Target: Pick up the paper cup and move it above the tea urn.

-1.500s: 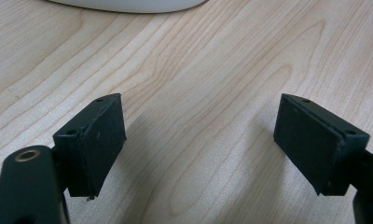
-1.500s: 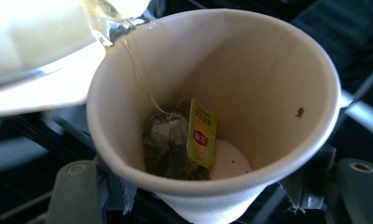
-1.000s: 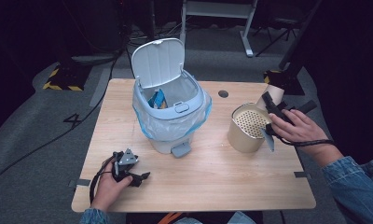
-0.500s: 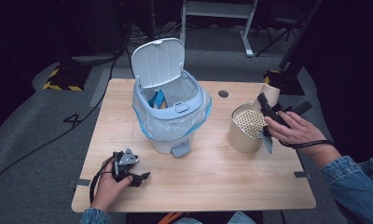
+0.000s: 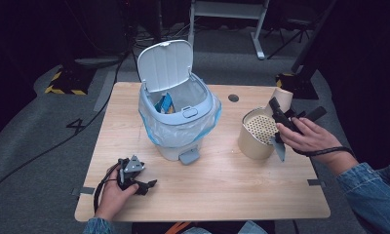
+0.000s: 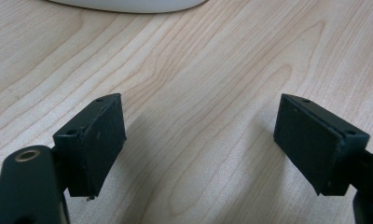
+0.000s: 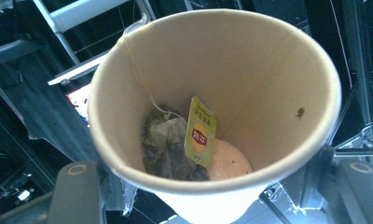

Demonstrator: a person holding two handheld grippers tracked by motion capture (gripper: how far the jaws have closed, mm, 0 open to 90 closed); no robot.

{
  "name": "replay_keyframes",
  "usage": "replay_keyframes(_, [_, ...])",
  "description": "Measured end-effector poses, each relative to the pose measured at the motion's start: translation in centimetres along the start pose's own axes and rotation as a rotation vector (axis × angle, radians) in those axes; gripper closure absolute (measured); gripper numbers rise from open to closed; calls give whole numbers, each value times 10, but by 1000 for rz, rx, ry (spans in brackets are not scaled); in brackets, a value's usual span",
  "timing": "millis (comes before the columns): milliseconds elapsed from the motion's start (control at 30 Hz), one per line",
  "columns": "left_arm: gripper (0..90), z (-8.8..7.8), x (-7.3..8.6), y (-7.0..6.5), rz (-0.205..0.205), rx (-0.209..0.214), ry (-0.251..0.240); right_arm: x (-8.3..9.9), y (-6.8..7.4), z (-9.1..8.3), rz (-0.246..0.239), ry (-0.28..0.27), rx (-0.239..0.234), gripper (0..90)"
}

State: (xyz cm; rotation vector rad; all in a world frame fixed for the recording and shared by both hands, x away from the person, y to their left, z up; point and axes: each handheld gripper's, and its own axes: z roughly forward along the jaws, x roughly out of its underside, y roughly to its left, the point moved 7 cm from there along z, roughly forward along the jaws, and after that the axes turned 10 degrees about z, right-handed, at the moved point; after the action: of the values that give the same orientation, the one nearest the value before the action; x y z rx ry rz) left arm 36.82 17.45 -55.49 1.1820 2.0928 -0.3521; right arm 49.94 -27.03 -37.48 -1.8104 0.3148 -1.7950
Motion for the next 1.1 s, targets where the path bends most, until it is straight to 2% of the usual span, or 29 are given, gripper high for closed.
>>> replay_keyframes(67, [168, 0, 0, 0, 0, 0, 0, 5, -1, 0, 20, 29, 7, 326])
replay_keyframes(100, [168, 0, 0, 0, 0, 0, 0, 5, -2, 0, 10, 34, 4, 326])
replay_keyframes(133, [168, 0, 0, 0, 0, 0, 0, 4, -1, -1, 7, 33, 11, 326])
replay_keyframes(167, [168, 0, 0, 0, 0, 0, 0, -3, 1, -2, -23, 5, 2, 326])
replay_keyframes(200, [168, 0, 0, 0, 0, 0, 0, -5, 0, -3, -31, -1, 13, 326])
replay_keyframes(267, [168, 0, 0, 0, -1, 0, 0, 0, -1, -2, -10, 19, 9, 326])
replay_keyframes(300, [168, 0, 0, 0, 0, 0, 0, 6, -2, -2, 9, 47, 13, 326])
replay_keyframes(367, [168, 0, 0, 0, 0, 0, 0, 6, -1, -2, 3, 52, 11, 326])
replay_keyframes(400, [168, 0, 0, 0, 0, 0, 0, 2, -1, -2, -26, 34, 17, 326])
replay_keyframes(433, [168, 0, 0, 0, 0, 0, 0, -1, 1, -3, -25, 23, 1, 326])
replay_keyframes(467, [168, 0, 0, 0, 0, 0, 0, 0, -1, -3, -22, 24, 12, 326])
replay_keyframes(500, [168, 0, 0, 0, 0, 0, 0, 4, -4, -3, -11, 49, 25, 326])
replay_keyframes(567, [168, 0, 0, 0, 0, 0, 0, 7, -4, -2, -6, 64, 20, 326])
replay_keyframes(600, [168, 0, 0, 0, 0, 0, 0, 2, -2, -2, -28, 42, 10, 326])
replay_keyframes(667, [168, 0, 0, 0, 0, 0, 0, -3, -1, -2, -43, 12, 31, 326])
replay_keyframes(700, [168, 0, 0, 0, 0, 0, 0, 1, -1, -3, -27, 38, 8, 326])
replay_keyframes(733, [168, 0, 0, 0, -1, 1, -1, 2, -2, -3, -32, 45, 2, 326])
replay_keyframes(800, [168, 0, 0, 0, 0, 1, 0, 0, -1, -3, -47, 29, 7, 326])
replay_keyframes(867, [168, 0, 0, 0, -1, 1, 0, 5, -4, -3, -26, 51, 24, 326])
replay_keyframes(900, [168, 0, 0, 0, -1, 1, 0, 3, -2, -3, -54, 37, 2, 326])
replay_keyframes(933, [168, 0, 0, 0, -1, 1, 0, 2, -2, -3, -65, 29, 3, 326])
replay_keyframes(967, [168, 0, 0, 0, -1, 1, 0, 5, -2, -4, -54, 50, 19, 326])
replay_keyframes(1000, [168, 0, 0, 0, -1, 1, 0, 5, -1, -5, -51, 52, 2, 326])
replay_keyframes(1033, [168, 0, 0, 0, -1, 1, 0, 1, -2, -5, -67, 24, 16, 326])
replay_keyframes(1067, [168, 0, 0, 0, 0, 1, 0, 4, 0, -5, -57, 35, 7, 326])
replay_keyframes(1100, [168, 0, 0, 0, -1, 1, 0, 9, 1, -4, -37, 69, -5, 326])
